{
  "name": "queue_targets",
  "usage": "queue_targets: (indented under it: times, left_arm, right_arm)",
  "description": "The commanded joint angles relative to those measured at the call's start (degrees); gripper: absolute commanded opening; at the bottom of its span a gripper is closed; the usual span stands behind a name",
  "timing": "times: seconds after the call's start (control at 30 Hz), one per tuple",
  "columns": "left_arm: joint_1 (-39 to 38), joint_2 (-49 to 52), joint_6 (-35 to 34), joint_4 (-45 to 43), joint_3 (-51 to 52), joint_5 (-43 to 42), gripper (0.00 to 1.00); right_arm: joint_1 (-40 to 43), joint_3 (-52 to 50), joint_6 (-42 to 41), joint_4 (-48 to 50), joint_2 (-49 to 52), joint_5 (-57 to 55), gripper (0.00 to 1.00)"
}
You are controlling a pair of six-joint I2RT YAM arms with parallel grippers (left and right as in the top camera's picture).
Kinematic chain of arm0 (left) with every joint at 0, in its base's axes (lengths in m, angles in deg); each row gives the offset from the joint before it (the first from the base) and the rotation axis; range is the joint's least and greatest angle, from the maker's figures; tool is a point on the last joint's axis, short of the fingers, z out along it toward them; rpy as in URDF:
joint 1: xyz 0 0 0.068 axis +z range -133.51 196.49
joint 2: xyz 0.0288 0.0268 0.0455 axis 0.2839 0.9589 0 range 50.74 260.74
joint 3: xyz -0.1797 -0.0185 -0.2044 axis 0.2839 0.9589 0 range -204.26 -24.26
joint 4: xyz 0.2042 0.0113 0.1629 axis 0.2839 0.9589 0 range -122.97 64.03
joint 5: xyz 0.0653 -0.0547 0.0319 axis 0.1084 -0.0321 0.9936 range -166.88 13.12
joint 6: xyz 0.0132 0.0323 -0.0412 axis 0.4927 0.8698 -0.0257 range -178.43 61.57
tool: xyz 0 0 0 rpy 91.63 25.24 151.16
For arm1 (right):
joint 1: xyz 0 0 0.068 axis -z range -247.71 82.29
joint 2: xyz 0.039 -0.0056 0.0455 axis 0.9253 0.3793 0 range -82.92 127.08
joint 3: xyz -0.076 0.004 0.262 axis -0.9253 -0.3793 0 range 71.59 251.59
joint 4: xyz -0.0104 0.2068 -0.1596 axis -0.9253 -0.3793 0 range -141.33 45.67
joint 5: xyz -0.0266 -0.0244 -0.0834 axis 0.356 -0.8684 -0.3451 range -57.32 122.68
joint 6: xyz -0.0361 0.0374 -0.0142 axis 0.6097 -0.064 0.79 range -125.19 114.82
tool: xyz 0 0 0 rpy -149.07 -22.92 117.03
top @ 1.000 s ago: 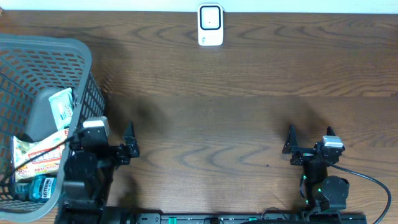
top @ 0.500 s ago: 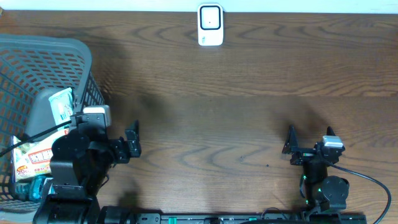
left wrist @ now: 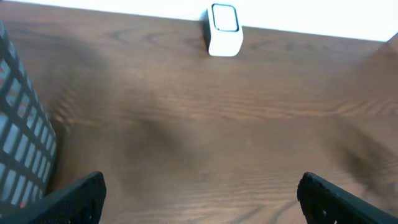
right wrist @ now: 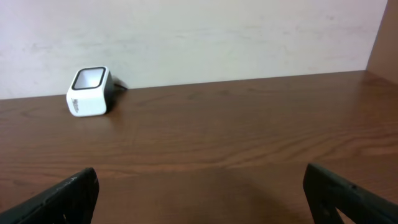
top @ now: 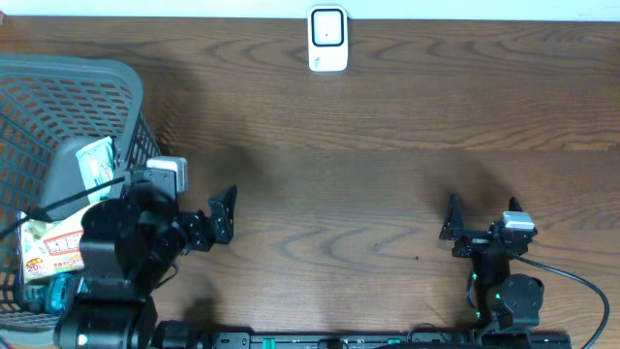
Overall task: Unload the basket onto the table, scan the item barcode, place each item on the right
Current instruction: 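Raise the left gripper and move it over the grey basket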
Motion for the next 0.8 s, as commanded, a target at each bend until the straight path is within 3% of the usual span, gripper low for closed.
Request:
queue_targets:
  times: [0.0, 0.33, 0.77]
  left_arm:
    - [0.3, 3.6, -1.6, 1.0, -4.2, 1.4, 0.98]
    - [0.3, 18.2, -2.1, 11.0, -22.9, 1.9, 0.98]
    - [0.4, 24.8, -9.4, 16.7, -35.3, 17.2, 0.98]
  right_arm:
    - [-0.3, -0.1, 0.9, -0.2, -0.1, 0.3, 0.99]
    - [-0.3, -0.1, 0.9, -0.2, -0.1, 0.3, 0.99]
    - [-0.3, -0.1, 0.9, -0.2, -0.1, 0.3, 0.99]
